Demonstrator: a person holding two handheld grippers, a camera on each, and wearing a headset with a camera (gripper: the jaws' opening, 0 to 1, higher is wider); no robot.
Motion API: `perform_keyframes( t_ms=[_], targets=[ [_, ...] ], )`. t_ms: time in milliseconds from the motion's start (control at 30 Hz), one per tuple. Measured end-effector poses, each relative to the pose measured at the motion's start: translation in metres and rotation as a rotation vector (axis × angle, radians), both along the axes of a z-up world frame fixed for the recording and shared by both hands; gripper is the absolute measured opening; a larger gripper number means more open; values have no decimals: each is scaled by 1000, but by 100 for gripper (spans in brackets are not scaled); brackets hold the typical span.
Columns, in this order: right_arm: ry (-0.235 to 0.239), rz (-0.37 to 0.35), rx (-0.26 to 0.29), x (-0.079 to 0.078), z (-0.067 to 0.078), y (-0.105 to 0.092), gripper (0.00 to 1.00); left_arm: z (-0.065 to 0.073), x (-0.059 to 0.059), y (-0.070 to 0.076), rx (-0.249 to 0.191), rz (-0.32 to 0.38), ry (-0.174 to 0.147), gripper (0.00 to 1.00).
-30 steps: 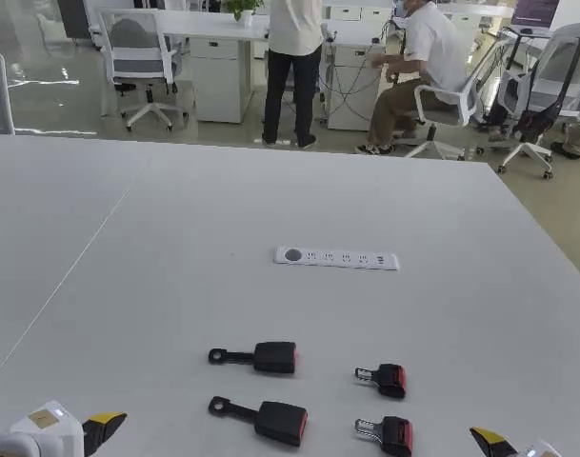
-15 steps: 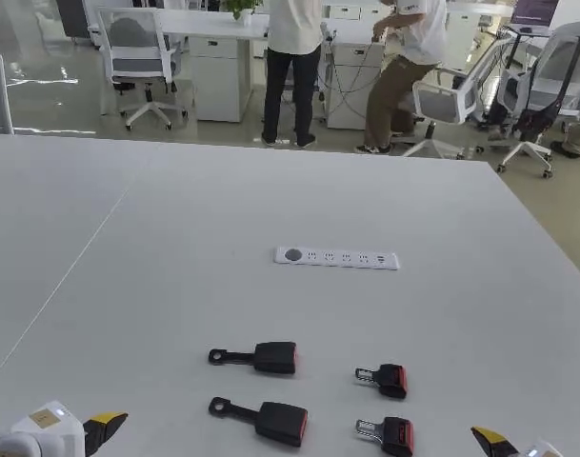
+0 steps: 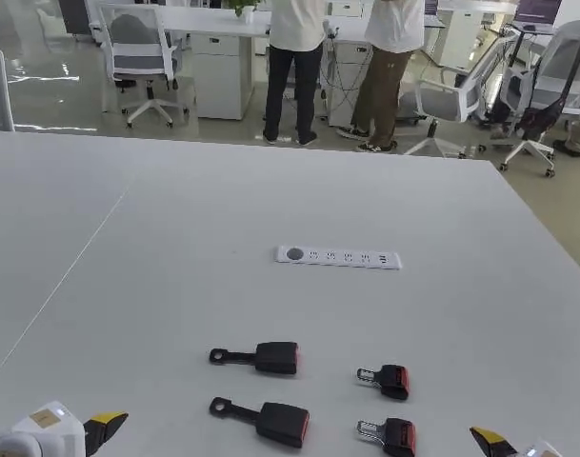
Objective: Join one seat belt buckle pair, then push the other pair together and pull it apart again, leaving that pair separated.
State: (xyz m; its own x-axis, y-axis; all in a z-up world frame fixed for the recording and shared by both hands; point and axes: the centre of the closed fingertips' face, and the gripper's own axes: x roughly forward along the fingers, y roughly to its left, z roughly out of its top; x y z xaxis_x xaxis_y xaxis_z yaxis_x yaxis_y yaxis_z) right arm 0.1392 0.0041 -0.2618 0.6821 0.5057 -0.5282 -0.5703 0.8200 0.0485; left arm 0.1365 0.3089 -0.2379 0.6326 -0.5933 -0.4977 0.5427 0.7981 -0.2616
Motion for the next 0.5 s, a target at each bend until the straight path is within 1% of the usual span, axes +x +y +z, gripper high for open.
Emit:
perform_keyframes(
  t_ms=[500],
  targets=[
    [4, 11, -2, 2, -1, 3, 97, 0, 3, 3, 5, -6, 0, 99]
  ],
)
